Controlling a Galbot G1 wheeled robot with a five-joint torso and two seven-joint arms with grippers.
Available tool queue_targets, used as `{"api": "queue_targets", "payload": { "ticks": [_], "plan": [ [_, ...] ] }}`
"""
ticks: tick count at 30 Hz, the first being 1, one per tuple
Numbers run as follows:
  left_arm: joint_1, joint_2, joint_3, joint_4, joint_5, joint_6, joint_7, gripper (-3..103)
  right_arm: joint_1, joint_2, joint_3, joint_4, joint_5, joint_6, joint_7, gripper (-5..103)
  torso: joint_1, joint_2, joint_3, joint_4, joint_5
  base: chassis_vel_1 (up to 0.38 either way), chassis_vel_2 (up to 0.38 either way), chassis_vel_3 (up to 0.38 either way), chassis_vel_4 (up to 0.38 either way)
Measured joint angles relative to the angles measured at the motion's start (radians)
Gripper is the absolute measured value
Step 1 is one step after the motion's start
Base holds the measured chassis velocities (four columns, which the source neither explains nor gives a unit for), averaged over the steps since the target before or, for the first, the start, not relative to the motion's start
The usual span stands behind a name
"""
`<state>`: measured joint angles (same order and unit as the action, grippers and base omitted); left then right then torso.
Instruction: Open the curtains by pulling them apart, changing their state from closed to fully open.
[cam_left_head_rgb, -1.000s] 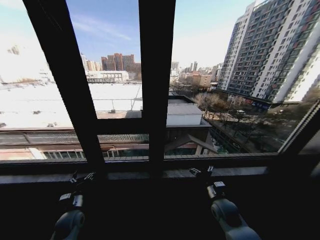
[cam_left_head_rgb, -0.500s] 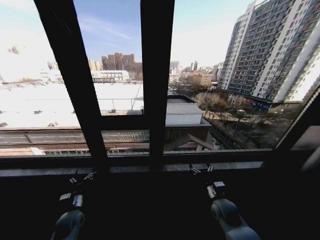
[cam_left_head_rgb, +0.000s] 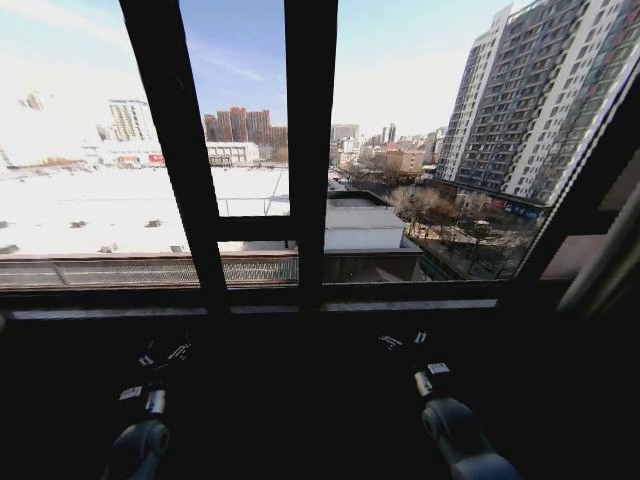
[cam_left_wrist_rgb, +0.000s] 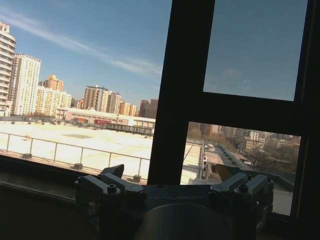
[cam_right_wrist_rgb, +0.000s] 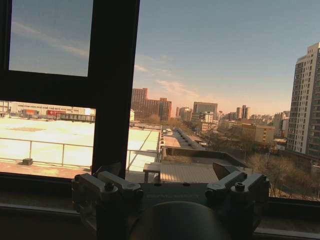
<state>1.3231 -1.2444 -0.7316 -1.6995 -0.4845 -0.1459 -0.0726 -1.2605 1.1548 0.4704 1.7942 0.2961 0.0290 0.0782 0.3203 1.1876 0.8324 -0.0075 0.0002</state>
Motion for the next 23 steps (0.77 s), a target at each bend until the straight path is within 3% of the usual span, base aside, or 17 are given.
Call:
{"api": "queue_targets", "payload": {
  "ticks": [7,23],
  "plan": [
    [0.000,0.000,0.000,0.000,0.000,0.000,0.000,100,0.000,0.000,0.000,0.000,0.000,0.000,0.000,100,-0.001,0.001,-0.001,0.0001,-0.0001,0.152,-0.138,-0.160,0.168],
    [0.000,0.000,0.000,0.000,0.000,0.000,0.000,100,0.000,0.000,0.000,0.000,0.000,0.000,0.000,100,0.000,0.000,0.000,0.0001,-0.0002,-0.012,0.005,0.013,-0.008]
  ]
}}
